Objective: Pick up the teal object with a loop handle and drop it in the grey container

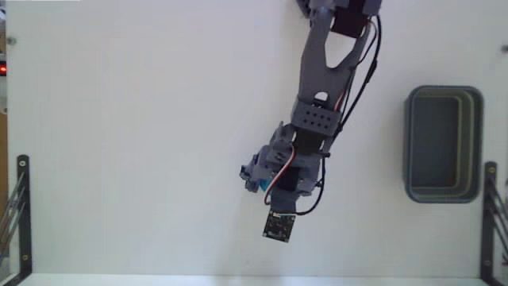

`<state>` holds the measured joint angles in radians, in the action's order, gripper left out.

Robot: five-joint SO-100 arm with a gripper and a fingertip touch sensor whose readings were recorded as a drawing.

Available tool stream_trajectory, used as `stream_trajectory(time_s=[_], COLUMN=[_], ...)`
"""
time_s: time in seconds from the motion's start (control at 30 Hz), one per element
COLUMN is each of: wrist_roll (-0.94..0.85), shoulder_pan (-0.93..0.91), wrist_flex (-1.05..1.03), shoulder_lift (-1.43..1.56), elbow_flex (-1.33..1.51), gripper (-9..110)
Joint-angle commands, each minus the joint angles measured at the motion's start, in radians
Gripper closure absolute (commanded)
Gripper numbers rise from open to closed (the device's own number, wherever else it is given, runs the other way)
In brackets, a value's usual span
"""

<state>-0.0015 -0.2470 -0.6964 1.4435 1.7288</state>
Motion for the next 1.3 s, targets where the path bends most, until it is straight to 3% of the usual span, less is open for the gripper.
stream_trajectory(time_s=[0.0, 1.27], wrist_roll=[0.002, 0.002], shoulder_pan=[0.001, 0.001], wrist_flex=[0.010, -0.053], shoulder_lift=[0.032, 0.046], elbow_flex=[0.010, -0.039], gripper=[39, 39])
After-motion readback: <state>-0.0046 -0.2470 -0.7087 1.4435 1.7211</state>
